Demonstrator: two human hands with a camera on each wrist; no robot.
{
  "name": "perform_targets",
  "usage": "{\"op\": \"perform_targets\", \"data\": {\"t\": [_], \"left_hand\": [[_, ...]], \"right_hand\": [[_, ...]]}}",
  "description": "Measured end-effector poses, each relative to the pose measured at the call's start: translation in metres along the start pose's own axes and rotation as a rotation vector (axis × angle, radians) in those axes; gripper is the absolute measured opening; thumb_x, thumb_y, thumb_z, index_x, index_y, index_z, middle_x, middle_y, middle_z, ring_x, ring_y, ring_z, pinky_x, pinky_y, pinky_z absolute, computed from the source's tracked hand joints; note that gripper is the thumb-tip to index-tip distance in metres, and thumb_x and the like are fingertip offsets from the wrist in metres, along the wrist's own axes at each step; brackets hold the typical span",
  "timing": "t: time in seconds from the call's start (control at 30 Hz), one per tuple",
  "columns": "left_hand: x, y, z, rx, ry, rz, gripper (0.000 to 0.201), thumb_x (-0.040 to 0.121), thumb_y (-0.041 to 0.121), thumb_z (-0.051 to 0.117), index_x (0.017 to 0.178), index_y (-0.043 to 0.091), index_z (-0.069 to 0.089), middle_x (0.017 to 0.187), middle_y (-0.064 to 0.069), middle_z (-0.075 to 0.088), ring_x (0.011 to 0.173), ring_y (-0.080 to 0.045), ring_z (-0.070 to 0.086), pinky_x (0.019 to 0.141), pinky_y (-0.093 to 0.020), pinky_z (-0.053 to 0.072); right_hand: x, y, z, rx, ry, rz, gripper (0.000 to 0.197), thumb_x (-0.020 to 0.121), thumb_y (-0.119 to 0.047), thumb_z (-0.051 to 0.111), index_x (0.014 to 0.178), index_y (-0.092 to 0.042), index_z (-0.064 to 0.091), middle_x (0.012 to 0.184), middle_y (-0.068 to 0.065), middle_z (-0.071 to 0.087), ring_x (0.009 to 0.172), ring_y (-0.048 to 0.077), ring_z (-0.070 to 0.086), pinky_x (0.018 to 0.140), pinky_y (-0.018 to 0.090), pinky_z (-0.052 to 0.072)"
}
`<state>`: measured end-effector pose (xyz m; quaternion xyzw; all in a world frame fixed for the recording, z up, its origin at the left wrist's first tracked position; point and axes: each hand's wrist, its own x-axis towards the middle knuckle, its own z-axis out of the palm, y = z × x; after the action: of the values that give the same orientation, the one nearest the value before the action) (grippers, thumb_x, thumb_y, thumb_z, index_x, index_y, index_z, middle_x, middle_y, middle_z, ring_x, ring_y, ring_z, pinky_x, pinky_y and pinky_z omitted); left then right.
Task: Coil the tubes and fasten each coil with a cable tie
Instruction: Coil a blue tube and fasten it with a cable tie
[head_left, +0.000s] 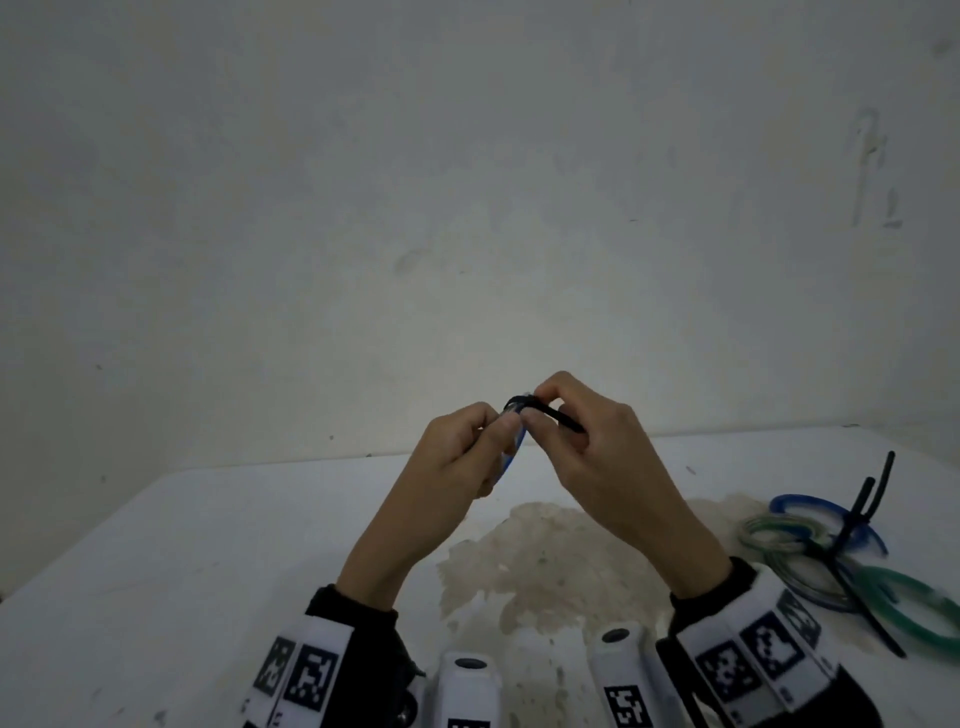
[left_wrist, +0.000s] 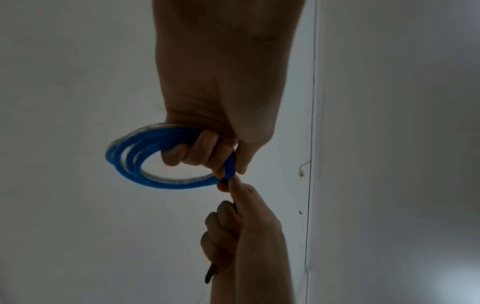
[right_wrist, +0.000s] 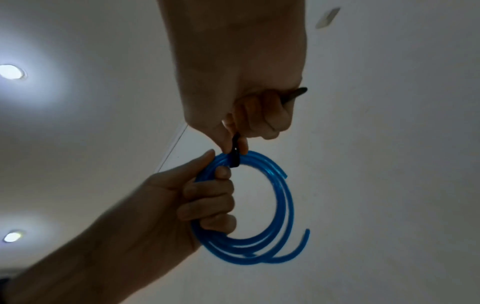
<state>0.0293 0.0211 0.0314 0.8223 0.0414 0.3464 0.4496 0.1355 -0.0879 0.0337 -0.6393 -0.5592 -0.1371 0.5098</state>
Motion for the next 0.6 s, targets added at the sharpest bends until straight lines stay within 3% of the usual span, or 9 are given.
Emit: {"op": "perform_targets", "data": {"t": [0.1, 0.2, 0.3, 0.43, 0.5, 0.6], "left_hand": [[-0.001, 0.000, 0.001, -0.107, -0.021, -0.052, 0.032, 0.096, 0.022, 0.042, 0.068, 0.007, 0.047, 0.045, 0.010, 0.031, 0.043, -0.008, 0.025, 0.046, -0.021, 0.027], [-0.003, 0.002, 0.005, -0.291, -0.013, -0.101, 0.034, 0.096, 0.023, 0.042, 0.066, 0.006, 0.043, 0.049, 0.005, 0.023, 0.044, -0.011, 0.018, 0.044, -0.022, 0.021], [-0.005, 0.001, 0.011, -0.484, 0.004, -0.165, 0.032, 0.096, 0.024, 0.040, 0.069, 0.007, 0.042, 0.049, 0.003, 0.017, 0.042, -0.011, 0.013, 0.045, -0.024, 0.014], [-0.001, -0.002, 0.015, -0.608, 0.020, -0.225, 0.030, 0.096, 0.025, 0.040, 0.071, 0.008, 0.043, 0.047, 0.005, 0.017, 0.039, -0.009, 0.013, 0.044, -0.025, 0.014], [0.000, -0.004, 0.014, -0.634, 0.028, -0.239, 0.032, 0.094, 0.028, 0.043, 0.069, 0.008, 0.045, 0.047, 0.005, 0.016, 0.038, -0.009, 0.014, 0.044, -0.024, 0.015], [0.000, -0.005, 0.012, -0.694, 0.036, -0.250, 0.032, 0.092, 0.031, 0.044, 0.070, 0.007, 0.048, 0.046, 0.005, 0.018, 0.037, -0.007, 0.016, 0.041, -0.021, 0.021]], "right_hand": [[0.001, 0.003, -0.001, 0.038, 0.058, -0.051, 0.013, 0.089, -0.020, 0.060, 0.081, -0.010, 0.063, 0.054, 0.009, 0.055, 0.043, 0.012, 0.035, 0.043, 0.021, 0.027], [0.003, 0.005, 0.001, 0.133, 0.094, -0.047, 0.010, 0.086, -0.014, 0.064, 0.079, -0.010, 0.070, 0.053, 0.006, 0.056, 0.041, 0.009, 0.036, 0.042, 0.013, 0.025], [0.002, 0.008, 0.008, 0.090, 0.102, -0.087, 0.015, 0.086, -0.020, 0.062, 0.081, -0.010, 0.072, 0.059, 0.004, 0.063, 0.046, 0.012, 0.043, 0.044, 0.020, 0.032], [0.005, 0.014, 0.006, 0.036, 0.005, -0.008, 0.034, 0.088, -0.039, 0.054, 0.076, -0.008, 0.057, 0.051, -0.001, 0.043, 0.046, 0.012, 0.035, 0.046, 0.022, 0.028], [0.004, 0.014, 0.003, -0.010, -0.009, 0.080, 0.047, 0.080, -0.060, 0.043, 0.082, -0.014, 0.049, 0.062, -0.003, 0.046, 0.055, 0.010, 0.040, 0.053, 0.023, 0.035], [0.004, 0.018, 0.004, 0.028, -0.069, 0.245, 0.055, 0.072, -0.075, 0.027, 0.092, -0.027, 0.047, 0.093, -0.007, 0.050, 0.089, 0.012, 0.049, 0.080, 0.027, 0.042]]}}
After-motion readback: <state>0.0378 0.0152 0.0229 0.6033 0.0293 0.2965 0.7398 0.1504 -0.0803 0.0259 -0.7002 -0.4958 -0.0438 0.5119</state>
